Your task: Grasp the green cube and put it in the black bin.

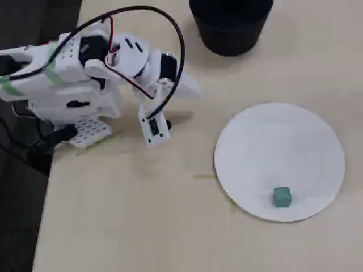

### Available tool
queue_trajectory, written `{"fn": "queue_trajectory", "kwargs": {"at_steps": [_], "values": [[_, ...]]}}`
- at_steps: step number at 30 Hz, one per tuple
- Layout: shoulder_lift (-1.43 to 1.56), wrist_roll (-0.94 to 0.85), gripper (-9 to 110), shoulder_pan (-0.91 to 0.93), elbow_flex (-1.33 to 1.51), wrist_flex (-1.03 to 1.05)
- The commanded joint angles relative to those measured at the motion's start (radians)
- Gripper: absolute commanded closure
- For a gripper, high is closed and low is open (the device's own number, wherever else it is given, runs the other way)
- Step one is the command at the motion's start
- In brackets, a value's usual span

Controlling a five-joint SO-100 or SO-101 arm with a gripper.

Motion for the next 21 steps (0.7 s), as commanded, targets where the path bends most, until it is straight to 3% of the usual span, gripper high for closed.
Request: {"fn": "queue_trajectory", "kwargs": {"at_steps": [1, 13, 18, 21], "values": [[0.002, 0.034, 102, 0.028, -0.008, -0.017], [0.002, 0.04, 102, 0.029, -0.011, -0.009], [-0.032, -0.011, 102, 0.023, -0.298, 0.196], [-0.256, 0.015, 102, 0.005, -0.557, 0.239]]}}
